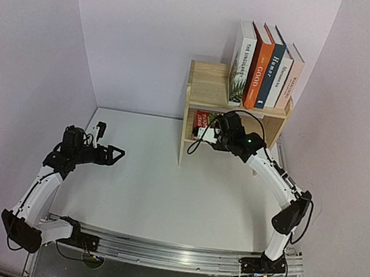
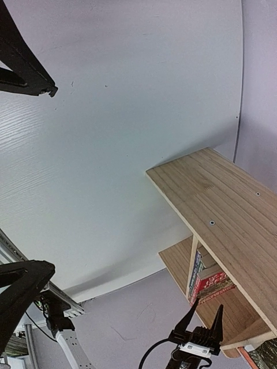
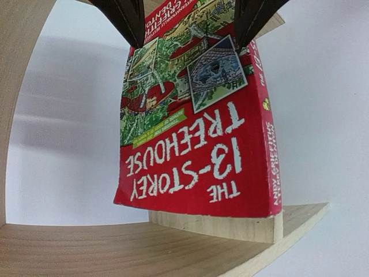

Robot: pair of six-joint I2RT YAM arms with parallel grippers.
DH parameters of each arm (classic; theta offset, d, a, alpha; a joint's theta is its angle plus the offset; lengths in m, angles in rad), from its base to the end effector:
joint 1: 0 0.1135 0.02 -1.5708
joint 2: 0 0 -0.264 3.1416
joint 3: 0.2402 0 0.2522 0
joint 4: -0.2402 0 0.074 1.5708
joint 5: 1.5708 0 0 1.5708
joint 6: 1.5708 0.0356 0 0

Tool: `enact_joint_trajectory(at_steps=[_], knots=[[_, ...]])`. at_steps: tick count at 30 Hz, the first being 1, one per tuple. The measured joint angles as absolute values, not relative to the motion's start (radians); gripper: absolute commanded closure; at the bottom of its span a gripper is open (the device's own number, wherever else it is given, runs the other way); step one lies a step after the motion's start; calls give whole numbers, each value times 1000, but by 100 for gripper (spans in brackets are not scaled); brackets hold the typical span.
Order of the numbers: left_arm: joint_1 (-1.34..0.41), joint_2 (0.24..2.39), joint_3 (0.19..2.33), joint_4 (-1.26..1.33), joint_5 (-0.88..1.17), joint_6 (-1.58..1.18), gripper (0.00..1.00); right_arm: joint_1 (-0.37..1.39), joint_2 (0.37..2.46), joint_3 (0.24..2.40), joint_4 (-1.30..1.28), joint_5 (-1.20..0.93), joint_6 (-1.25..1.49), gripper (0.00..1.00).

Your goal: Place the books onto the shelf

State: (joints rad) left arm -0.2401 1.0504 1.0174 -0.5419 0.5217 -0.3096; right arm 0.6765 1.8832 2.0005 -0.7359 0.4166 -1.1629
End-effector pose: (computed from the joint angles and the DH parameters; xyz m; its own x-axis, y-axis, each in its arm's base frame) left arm 0.2129 -0.0704 0.3374 -0.6896 -0.1031 -0.7168 0.4224 0.7467 -0.5138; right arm 0.3398 0.2543 0.3912 0.1102 -0.9881 -0.1078 -0.5402 0.0315 -0.8409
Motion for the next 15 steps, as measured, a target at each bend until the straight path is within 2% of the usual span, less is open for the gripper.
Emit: enact_joint_trajectory(at_steps=[4,8,15], knots=[[-240,1050,1017,-542,522,-308,1,677,1885,2009,-735,413,-1160,43],[-240,1050,1017,-542,521,-300,1,674,1897,2009,-734,412,-1157,28],[-240,1045,1012,-542,521,-287,1,672,1898,2009,-739,401,-1145,30]])
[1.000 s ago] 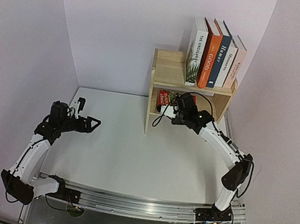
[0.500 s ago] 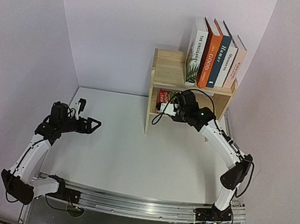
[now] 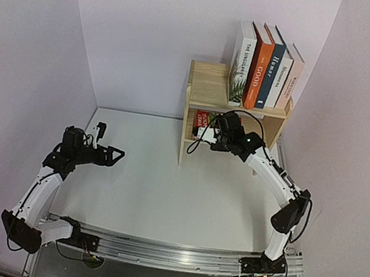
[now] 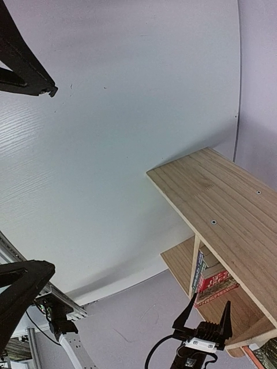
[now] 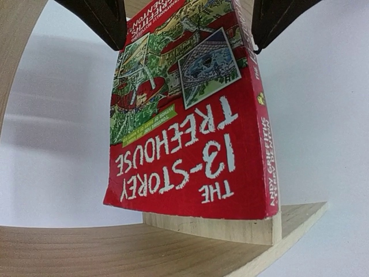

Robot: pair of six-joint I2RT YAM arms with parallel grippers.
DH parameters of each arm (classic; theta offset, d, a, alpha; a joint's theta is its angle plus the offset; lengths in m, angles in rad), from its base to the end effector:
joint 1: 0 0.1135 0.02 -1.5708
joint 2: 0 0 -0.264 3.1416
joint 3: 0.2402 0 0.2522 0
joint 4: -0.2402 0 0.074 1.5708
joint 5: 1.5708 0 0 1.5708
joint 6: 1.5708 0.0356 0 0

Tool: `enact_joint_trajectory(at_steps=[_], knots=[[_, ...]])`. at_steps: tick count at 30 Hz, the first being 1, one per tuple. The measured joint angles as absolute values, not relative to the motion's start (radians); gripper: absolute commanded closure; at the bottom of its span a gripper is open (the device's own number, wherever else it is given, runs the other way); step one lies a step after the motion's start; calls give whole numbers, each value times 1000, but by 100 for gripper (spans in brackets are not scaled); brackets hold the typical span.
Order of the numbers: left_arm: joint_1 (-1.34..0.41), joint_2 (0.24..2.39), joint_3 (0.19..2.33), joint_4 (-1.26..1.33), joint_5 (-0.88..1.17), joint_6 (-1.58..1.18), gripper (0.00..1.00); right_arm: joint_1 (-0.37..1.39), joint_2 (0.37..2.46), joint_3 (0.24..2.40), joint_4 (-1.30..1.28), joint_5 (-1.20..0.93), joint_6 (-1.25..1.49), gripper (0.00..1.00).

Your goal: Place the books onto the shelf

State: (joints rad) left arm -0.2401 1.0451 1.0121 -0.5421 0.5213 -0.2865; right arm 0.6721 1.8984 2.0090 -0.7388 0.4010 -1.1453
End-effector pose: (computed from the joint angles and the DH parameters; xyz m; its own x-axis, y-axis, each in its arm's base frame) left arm 0.2117 -0.0701 0.3367 -0.6798 -0.0859 -0.7284 0.4379 0.7492 -0.4970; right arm 0.3437 0.2557 0.3874 0.1072 -0.9863 -0.1250 -0.5535 0.0453 -0.8316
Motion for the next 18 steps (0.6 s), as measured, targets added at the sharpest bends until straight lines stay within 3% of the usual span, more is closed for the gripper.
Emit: enact_joint_trajectory(at_steps=[18], knots=[[-240,1043,1001,-542,522,-284,1,644,1903,2007,-756,391,-1140,35]])
